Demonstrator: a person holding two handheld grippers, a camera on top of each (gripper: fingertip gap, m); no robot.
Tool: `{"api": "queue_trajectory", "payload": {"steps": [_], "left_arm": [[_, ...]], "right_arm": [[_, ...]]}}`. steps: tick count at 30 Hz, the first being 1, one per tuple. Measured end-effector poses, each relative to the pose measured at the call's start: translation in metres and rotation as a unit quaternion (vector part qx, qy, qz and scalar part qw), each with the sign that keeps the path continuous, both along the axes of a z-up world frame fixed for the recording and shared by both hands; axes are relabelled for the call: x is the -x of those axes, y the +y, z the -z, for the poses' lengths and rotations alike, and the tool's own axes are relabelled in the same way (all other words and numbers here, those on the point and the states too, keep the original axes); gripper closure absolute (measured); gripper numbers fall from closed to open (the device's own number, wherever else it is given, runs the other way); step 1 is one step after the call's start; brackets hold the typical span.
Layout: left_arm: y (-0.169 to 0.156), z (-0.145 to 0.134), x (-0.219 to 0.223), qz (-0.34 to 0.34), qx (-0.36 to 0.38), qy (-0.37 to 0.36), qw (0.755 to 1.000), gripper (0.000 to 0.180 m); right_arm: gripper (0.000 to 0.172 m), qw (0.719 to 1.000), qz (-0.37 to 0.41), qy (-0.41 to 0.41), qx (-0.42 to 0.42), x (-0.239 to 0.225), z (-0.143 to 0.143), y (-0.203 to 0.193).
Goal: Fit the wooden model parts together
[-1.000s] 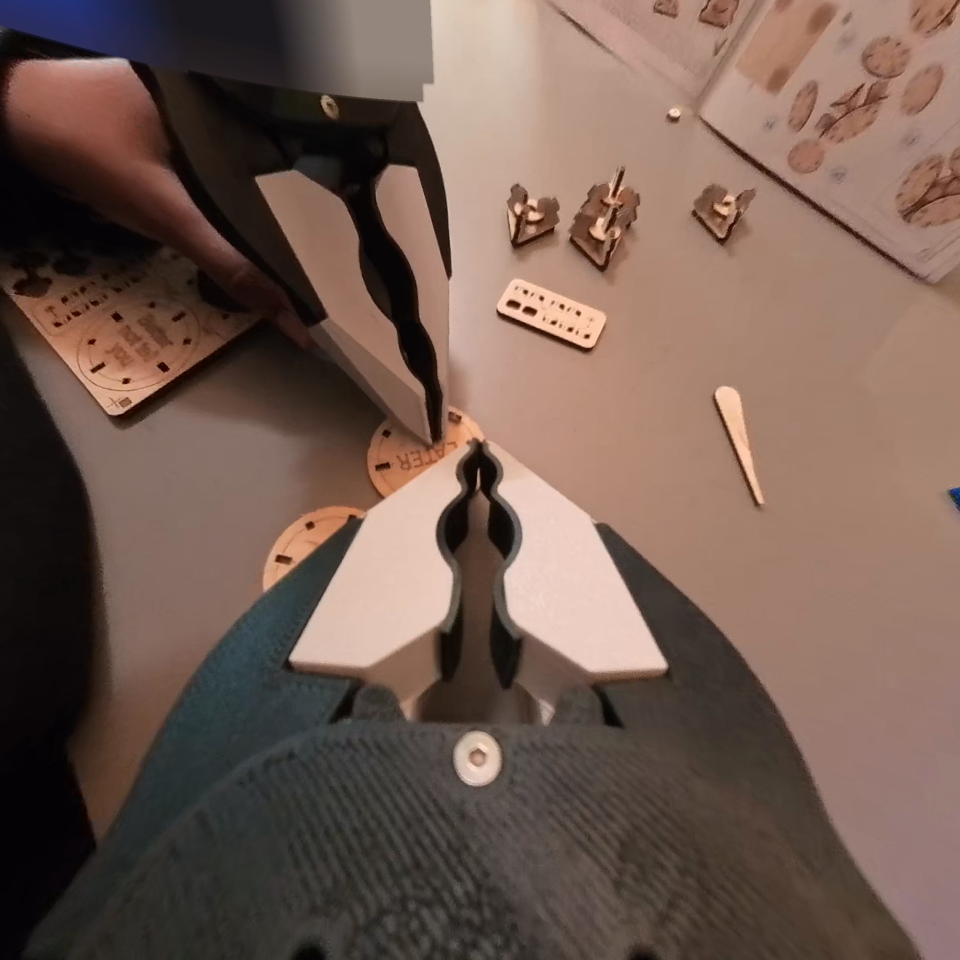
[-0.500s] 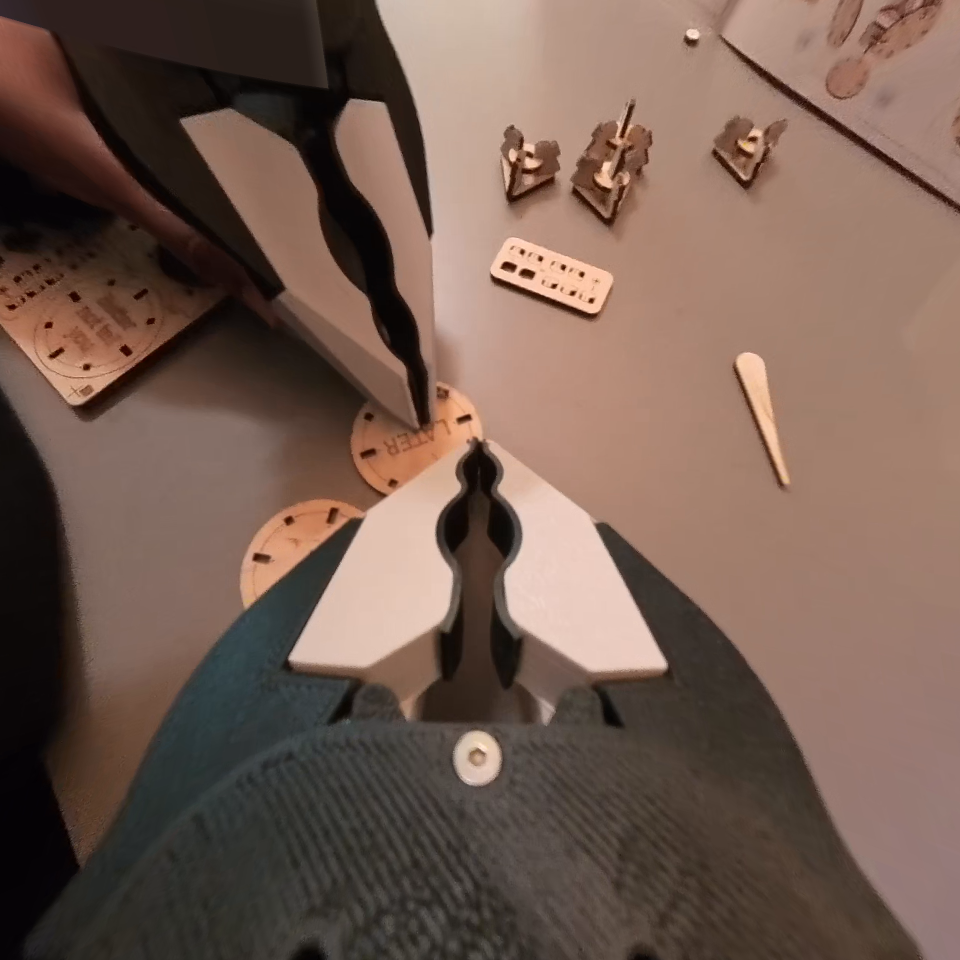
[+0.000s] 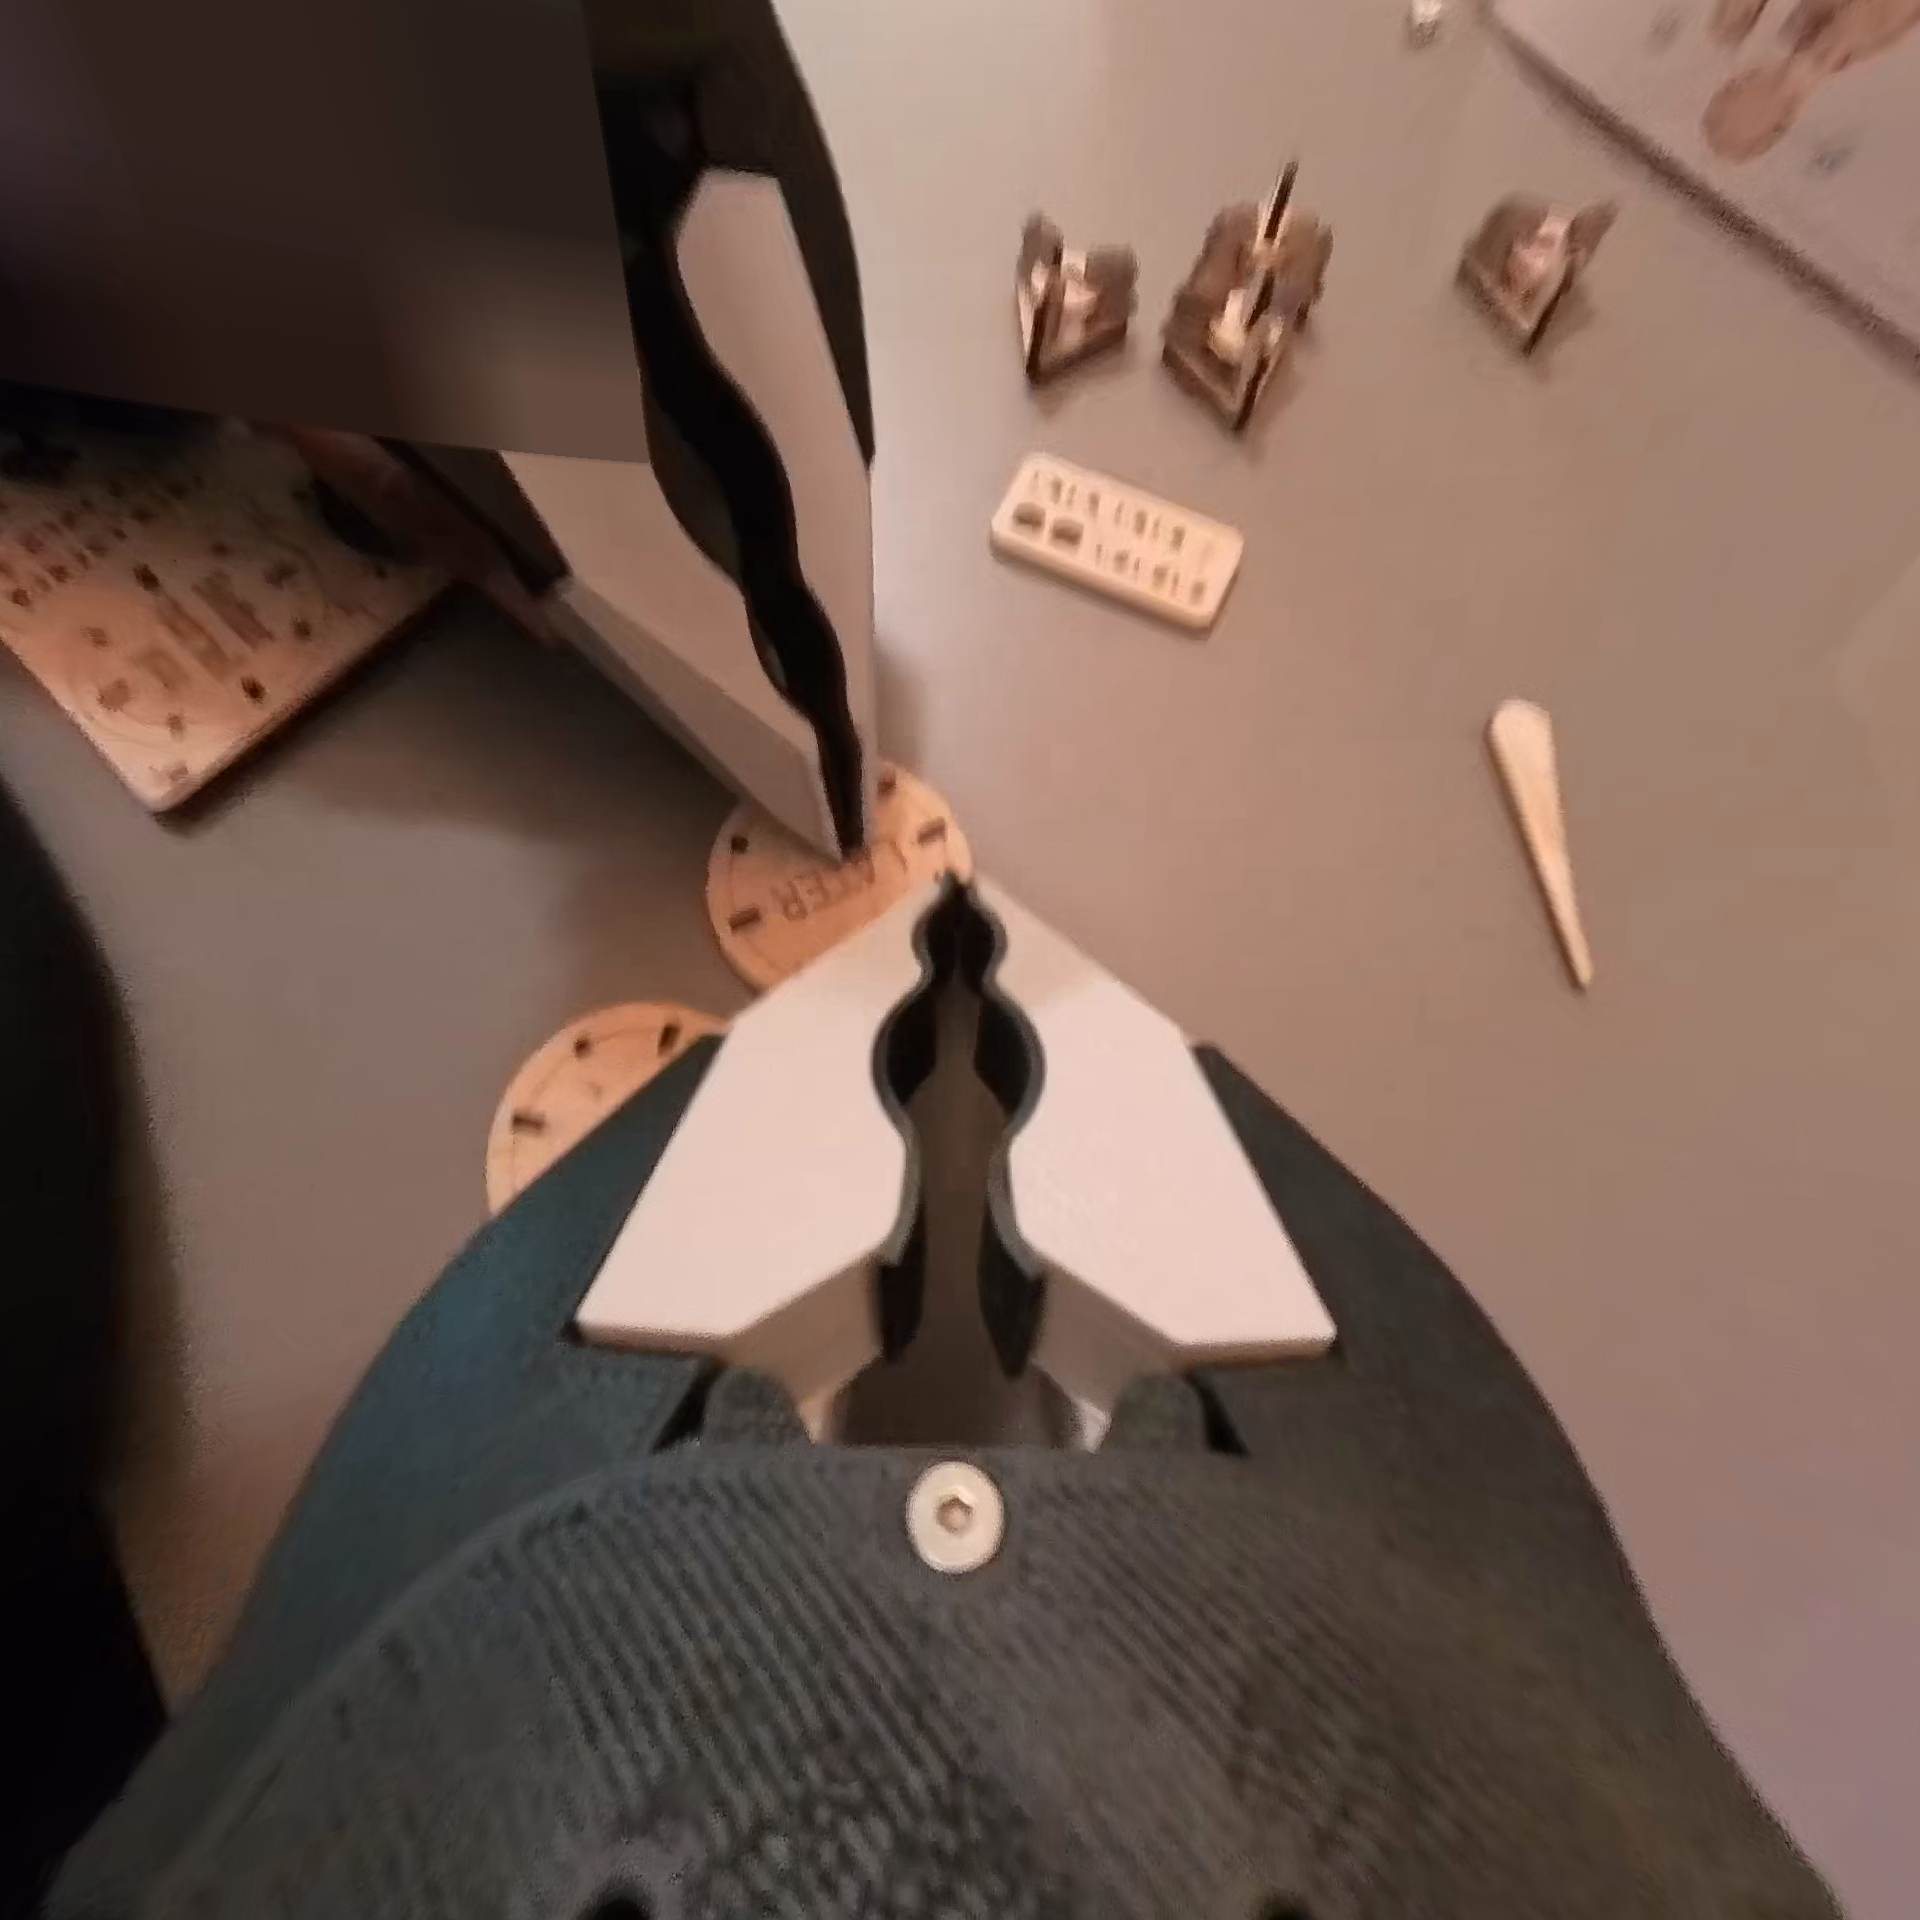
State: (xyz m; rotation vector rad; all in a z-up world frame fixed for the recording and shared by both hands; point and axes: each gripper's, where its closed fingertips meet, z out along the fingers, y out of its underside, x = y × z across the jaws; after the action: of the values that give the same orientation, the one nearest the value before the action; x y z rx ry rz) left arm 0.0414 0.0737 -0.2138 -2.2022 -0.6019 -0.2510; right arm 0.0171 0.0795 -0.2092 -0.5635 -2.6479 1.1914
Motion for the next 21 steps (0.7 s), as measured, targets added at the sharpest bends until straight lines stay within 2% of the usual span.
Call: {"api": "queue_trajectory", "payload": {"steps": [2,6,11,14,21], "left_arm": [[0.0,0.0,0.0,0.0,0.0,0.001,1.0,0.179],[0.0,0.0,0.0,0.0,0.001,0.006,1.0,0.179],[0.0,0.0,0.001,-0.001,0.001,0.008,1.0,0.179],[0.0,0.0,0.001,-0.001,0.0,0.008,1.0,0.179],[0.0,0.0,0.002,-0.001,0.001,0.012,1.0,0.179]], "right_arm": [[0.172,1.0,0.009,0.009,0.001,0.004,-0.003,0.001],[0.172,0.998,0.024,0.02,0.045,0.005,-0.027,0.004],[0.172,0.999,0.025,-0.017,0.017,-0.008,-0.005,0.003],[0.163,0.998,0.037,-0.039,0.03,-0.012,0.0,0.001],[0.167,0.999,0.046,-0.007,0.013,-0.007,0.002,0.003]]}}
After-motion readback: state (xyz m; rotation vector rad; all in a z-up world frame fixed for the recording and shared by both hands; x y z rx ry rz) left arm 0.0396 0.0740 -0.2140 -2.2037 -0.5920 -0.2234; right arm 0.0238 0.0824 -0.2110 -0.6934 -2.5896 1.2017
